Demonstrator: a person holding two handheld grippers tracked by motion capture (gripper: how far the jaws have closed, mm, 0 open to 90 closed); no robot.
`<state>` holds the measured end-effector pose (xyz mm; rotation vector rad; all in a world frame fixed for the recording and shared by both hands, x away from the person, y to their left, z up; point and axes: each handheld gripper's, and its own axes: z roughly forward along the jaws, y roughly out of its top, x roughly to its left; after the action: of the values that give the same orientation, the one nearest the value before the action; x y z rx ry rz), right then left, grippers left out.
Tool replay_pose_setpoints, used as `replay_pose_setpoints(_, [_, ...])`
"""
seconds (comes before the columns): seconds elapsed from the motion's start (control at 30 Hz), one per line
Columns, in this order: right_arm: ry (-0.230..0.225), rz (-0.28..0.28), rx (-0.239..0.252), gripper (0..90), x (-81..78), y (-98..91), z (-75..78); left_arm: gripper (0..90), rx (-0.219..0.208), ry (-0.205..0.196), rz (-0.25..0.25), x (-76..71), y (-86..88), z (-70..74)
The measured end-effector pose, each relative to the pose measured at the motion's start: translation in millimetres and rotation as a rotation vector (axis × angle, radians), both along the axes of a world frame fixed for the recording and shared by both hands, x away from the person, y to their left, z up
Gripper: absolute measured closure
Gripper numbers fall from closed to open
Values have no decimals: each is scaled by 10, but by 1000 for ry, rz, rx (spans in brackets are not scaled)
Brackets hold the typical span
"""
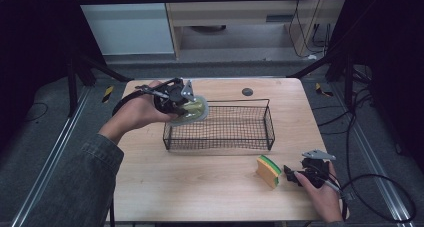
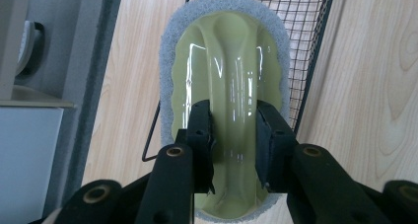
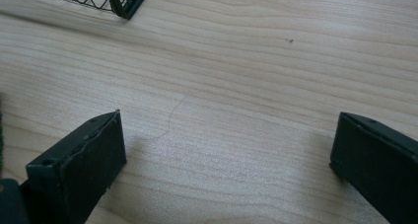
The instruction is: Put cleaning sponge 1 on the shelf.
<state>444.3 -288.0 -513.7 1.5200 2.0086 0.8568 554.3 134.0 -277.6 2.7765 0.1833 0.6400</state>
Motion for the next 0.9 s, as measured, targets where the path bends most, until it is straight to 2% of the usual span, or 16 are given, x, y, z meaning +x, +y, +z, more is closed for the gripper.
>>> replay_pose_setpoints(0.47, [0,0,0,5,0,0,0,706,-4,5,4,54,30,-35])
replay_pose_setpoints(0.9, [0,1,0,5,1,0,0,706,13,-4,2,131,10,-118])
